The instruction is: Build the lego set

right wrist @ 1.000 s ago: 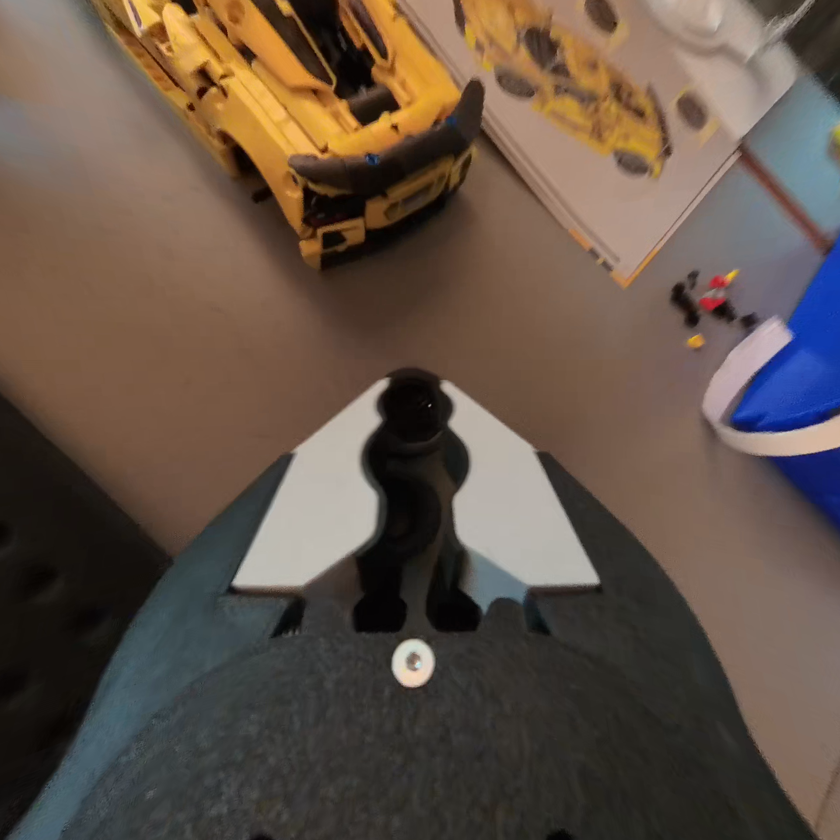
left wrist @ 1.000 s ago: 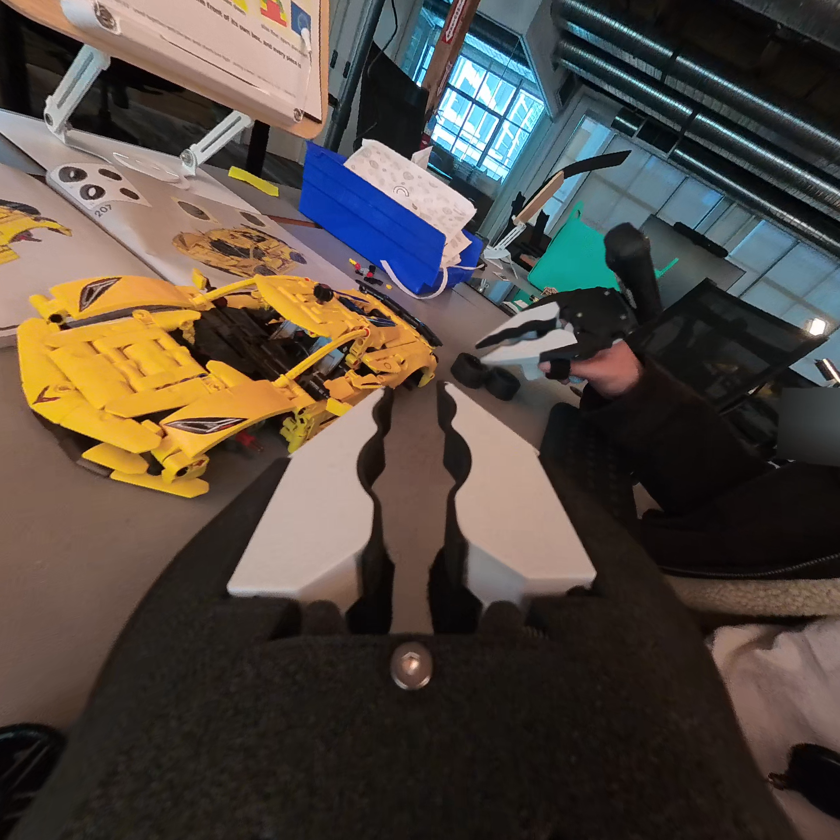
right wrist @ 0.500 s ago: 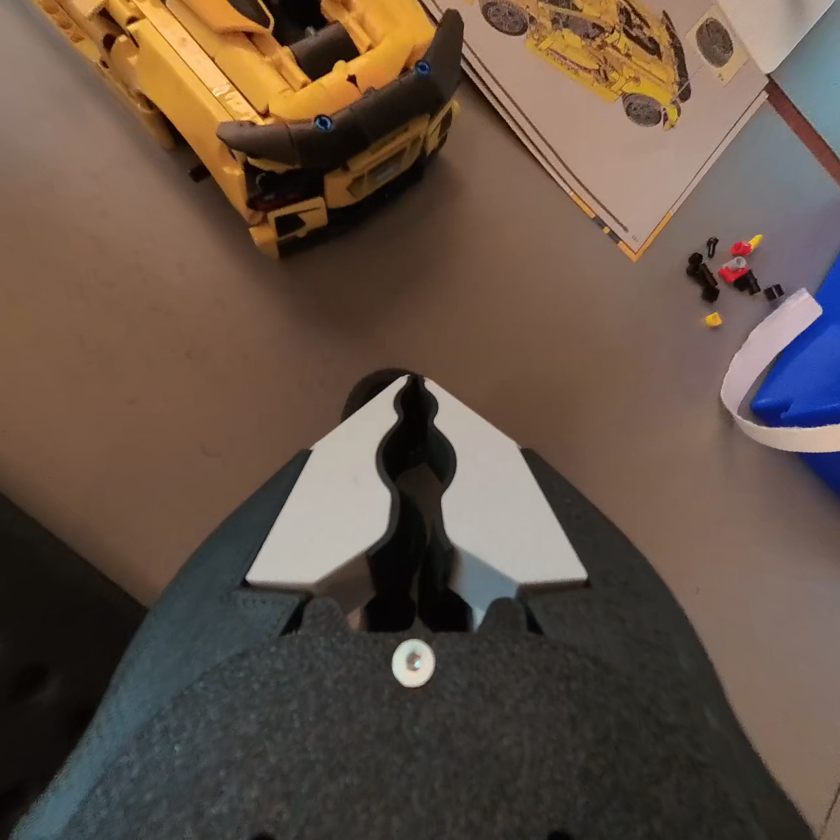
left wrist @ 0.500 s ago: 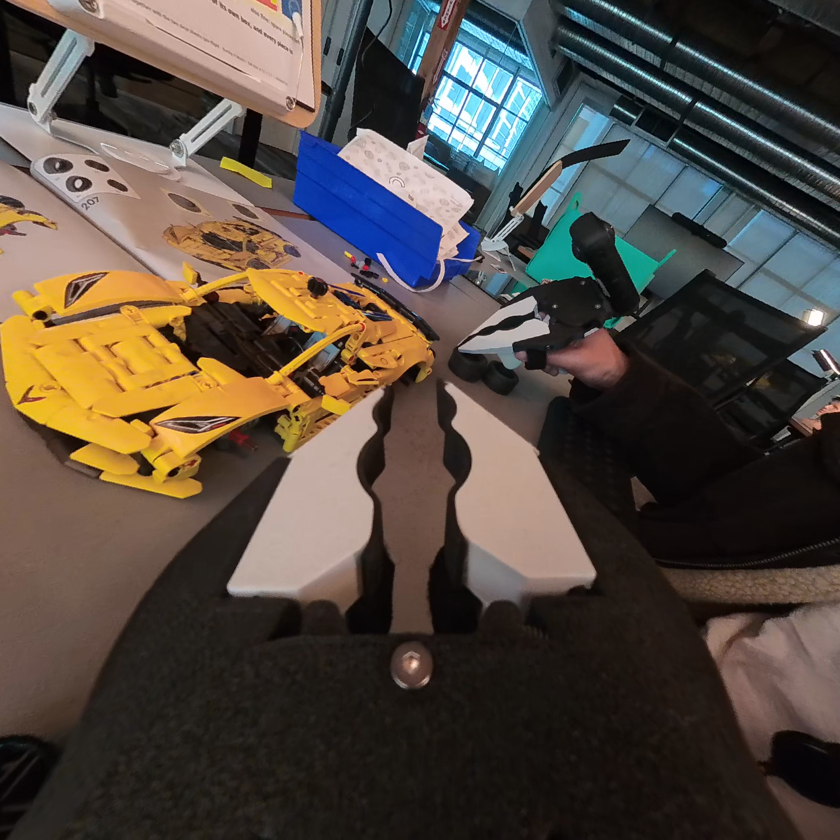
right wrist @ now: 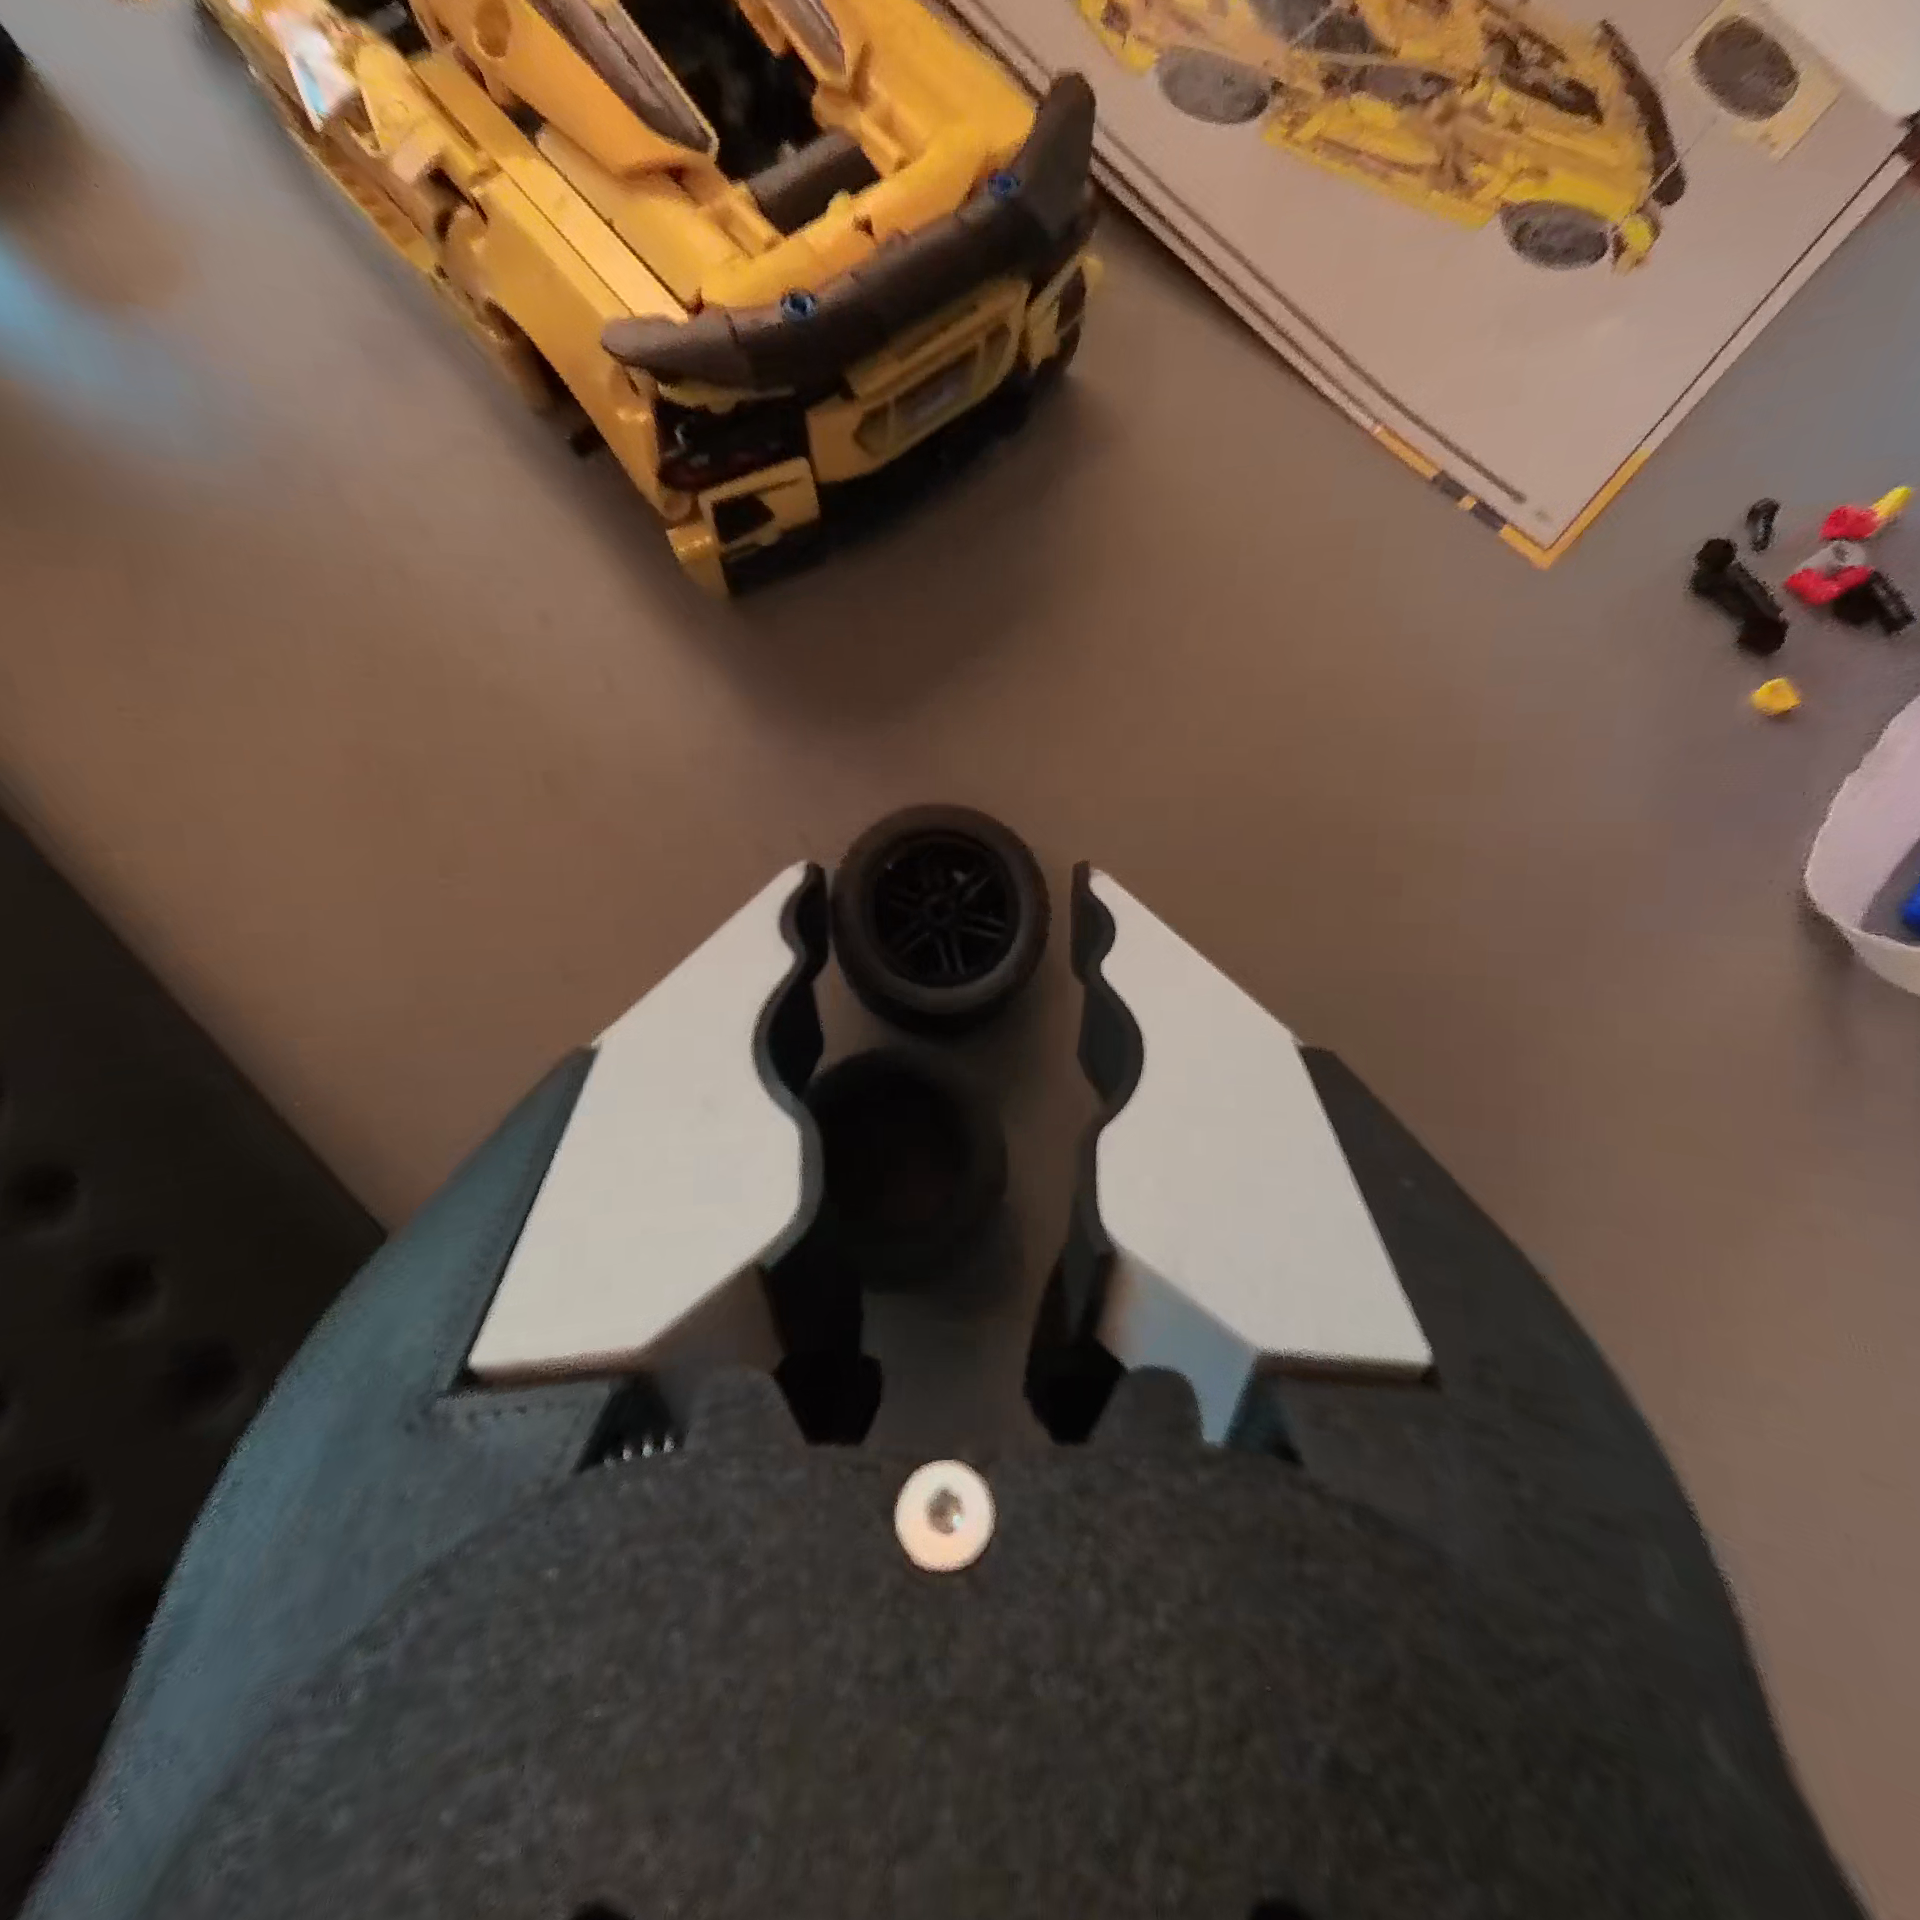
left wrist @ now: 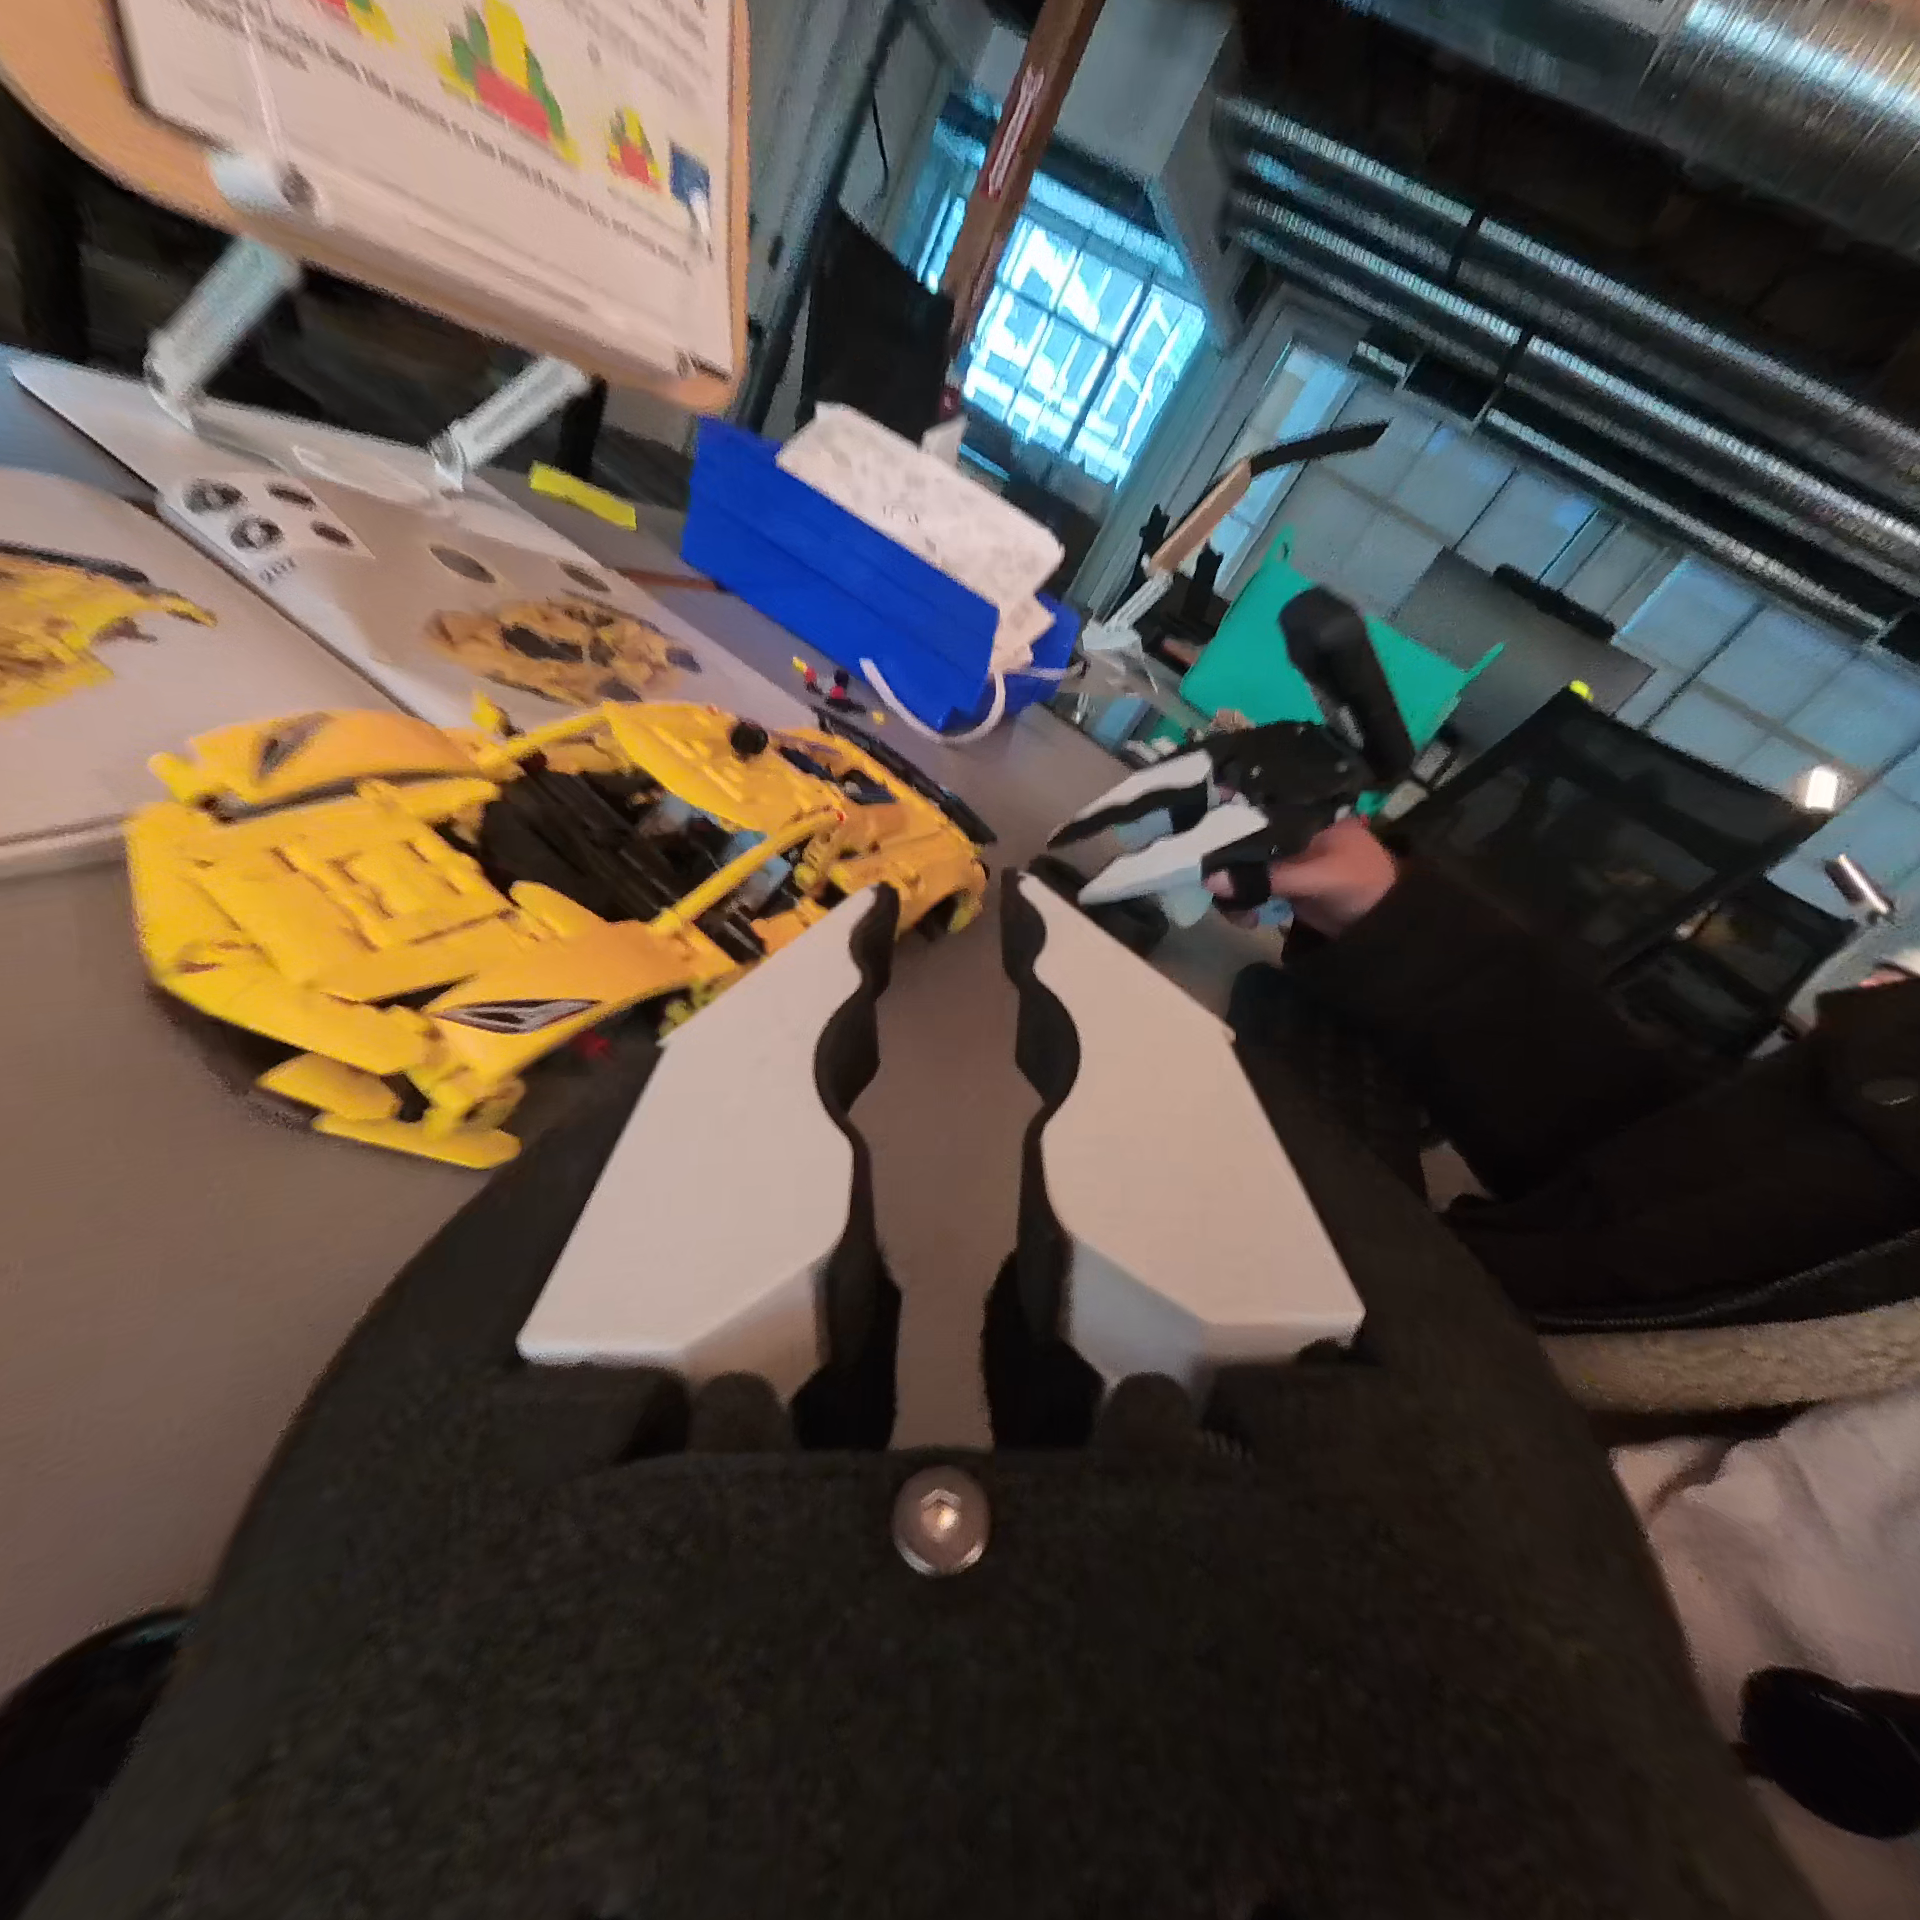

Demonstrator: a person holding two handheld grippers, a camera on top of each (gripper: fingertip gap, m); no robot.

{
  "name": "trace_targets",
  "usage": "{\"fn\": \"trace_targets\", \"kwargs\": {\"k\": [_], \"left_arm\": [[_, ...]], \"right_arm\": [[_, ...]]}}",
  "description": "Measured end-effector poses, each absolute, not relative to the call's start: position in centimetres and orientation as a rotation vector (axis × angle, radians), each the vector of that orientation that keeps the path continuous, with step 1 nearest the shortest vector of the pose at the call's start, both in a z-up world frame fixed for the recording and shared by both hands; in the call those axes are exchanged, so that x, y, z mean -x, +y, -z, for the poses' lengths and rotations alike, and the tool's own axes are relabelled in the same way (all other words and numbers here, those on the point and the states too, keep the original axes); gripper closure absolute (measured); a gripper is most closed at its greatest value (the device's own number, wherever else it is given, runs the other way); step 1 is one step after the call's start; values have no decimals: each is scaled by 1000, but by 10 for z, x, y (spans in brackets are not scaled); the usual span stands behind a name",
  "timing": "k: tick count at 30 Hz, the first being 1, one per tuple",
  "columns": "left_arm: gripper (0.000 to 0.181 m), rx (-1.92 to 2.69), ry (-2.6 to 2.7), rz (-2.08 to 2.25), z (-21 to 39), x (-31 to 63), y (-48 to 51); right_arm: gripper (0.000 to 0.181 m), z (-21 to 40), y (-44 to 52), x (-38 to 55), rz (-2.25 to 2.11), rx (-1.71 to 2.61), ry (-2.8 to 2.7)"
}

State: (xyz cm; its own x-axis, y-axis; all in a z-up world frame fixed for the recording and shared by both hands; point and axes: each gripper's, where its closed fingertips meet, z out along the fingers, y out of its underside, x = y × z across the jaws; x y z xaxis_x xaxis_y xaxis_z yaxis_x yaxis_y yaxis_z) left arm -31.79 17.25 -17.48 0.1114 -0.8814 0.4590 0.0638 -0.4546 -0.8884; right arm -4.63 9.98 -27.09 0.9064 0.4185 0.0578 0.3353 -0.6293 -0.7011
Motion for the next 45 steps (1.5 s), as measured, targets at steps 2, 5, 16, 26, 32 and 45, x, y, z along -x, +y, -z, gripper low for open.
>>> {"fn": "trace_targets", "kwargs": {"k": [2, 5, 16, 26, 32, 45], "left_arm": [[158, 1556, 792, 1424, 160, 345, 188], [157, 1629, 778, 1279, 153, 403, 212], [129, 1938, 1148, 709, 260, 451, 207], [129, 1916, 1277, 653, 274, 430, 220], [147, 1950, 1325, 591, 286, 426, 220], [148, 1792, 1134, 700, 224, 420, 204]], "right_arm": [[138, 275, 99, 48, -151, 2339, -552], [139, 274, 101, 40, -130, 2355, -508], [115, 263, 104, 23, -147, 2297, -419], [119, 270, 32, 25, -298, 2257, -611], [133, 269, 29, 33, -301, 2304, -707], [124, 264, 59, 79, -256, 2305, -830]]}}
